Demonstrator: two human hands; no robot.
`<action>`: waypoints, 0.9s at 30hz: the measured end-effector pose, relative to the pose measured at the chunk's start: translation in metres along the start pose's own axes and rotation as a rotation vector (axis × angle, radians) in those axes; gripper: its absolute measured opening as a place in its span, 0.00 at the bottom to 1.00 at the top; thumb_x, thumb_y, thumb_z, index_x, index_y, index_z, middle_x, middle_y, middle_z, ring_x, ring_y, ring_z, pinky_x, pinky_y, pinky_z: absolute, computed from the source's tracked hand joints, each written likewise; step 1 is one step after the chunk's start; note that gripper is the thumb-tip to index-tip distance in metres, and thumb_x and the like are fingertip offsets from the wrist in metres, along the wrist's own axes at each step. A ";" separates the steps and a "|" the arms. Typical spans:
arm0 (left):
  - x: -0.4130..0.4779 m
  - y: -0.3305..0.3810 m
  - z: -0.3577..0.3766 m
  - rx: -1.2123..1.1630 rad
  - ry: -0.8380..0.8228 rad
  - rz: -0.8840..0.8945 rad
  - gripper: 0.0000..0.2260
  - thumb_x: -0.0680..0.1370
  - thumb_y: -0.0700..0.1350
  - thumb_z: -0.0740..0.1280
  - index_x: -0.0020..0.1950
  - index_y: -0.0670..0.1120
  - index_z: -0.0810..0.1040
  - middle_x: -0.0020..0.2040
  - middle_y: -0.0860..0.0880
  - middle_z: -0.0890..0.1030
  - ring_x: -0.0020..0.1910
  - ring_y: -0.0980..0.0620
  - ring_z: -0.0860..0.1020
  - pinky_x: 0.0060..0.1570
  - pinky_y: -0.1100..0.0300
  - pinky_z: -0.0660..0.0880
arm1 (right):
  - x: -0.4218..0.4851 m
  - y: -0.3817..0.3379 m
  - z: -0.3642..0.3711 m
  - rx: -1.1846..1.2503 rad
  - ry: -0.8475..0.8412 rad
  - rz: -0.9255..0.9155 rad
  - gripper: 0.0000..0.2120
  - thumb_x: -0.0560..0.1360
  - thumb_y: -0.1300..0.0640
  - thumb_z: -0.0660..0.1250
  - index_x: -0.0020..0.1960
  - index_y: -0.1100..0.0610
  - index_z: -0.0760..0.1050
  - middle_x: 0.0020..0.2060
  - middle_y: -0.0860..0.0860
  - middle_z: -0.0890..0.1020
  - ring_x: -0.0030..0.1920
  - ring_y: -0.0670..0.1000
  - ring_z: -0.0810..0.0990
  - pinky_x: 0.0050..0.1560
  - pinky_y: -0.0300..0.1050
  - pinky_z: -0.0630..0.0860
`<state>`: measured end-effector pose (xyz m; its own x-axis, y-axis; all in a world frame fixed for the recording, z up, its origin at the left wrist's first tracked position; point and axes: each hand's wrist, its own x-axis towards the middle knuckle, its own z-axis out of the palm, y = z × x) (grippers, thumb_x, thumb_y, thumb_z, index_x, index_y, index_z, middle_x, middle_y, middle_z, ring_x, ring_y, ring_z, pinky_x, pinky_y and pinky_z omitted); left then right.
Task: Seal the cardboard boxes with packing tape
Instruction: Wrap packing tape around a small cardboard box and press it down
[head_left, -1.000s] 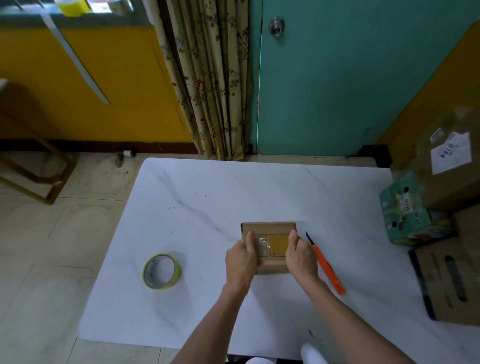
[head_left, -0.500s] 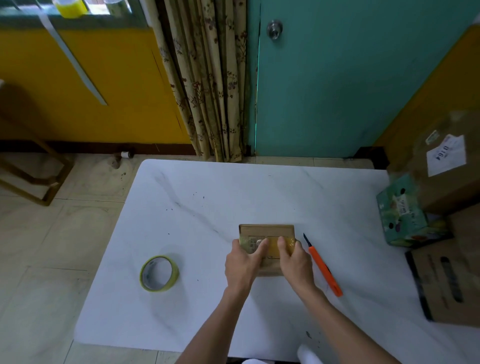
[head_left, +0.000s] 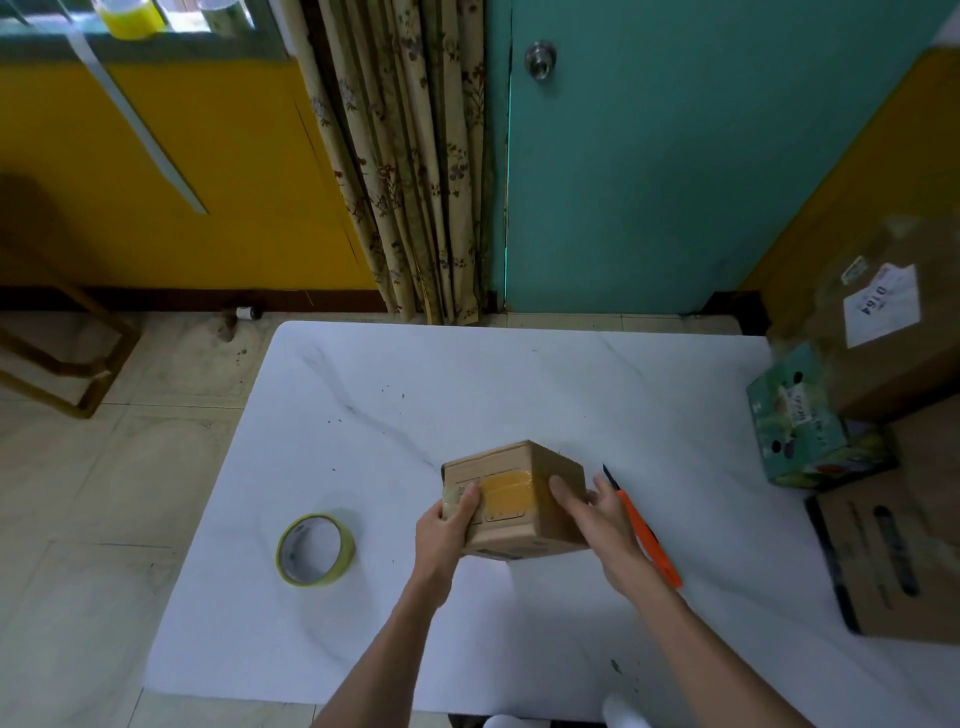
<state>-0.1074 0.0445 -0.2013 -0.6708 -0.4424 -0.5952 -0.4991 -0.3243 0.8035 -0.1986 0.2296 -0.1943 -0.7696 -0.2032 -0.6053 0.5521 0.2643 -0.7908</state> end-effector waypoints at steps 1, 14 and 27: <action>0.001 -0.002 -0.001 -0.006 0.012 0.008 0.21 0.74 0.61 0.71 0.55 0.45 0.82 0.48 0.46 0.86 0.48 0.47 0.85 0.46 0.56 0.83 | 0.001 0.000 -0.001 -0.004 -0.016 0.005 0.45 0.65 0.34 0.75 0.74 0.55 0.65 0.66 0.49 0.76 0.65 0.52 0.76 0.61 0.49 0.76; -0.001 0.018 0.044 0.235 -0.083 0.045 0.31 0.72 0.73 0.67 0.64 0.53 0.77 0.55 0.54 0.82 0.52 0.54 0.82 0.47 0.60 0.80 | -0.005 -0.006 0.020 -0.272 0.263 -0.098 0.33 0.64 0.34 0.76 0.61 0.52 0.73 0.51 0.47 0.81 0.50 0.49 0.81 0.47 0.43 0.81; 0.003 0.010 0.047 0.622 0.072 0.271 0.22 0.85 0.59 0.55 0.66 0.44 0.75 0.52 0.51 0.79 0.49 0.50 0.78 0.50 0.58 0.76 | -0.007 -0.003 0.017 -0.585 0.366 -0.257 0.18 0.84 0.48 0.53 0.45 0.59 0.73 0.30 0.48 0.73 0.30 0.44 0.73 0.27 0.35 0.64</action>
<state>-0.1403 0.0792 -0.1955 -0.7893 -0.5017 -0.3539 -0.5552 0.3370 0.7604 -0.1893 0.2140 -0.1888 -0.9661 -0.0255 -0.2570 0.1572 0.7316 -0.6633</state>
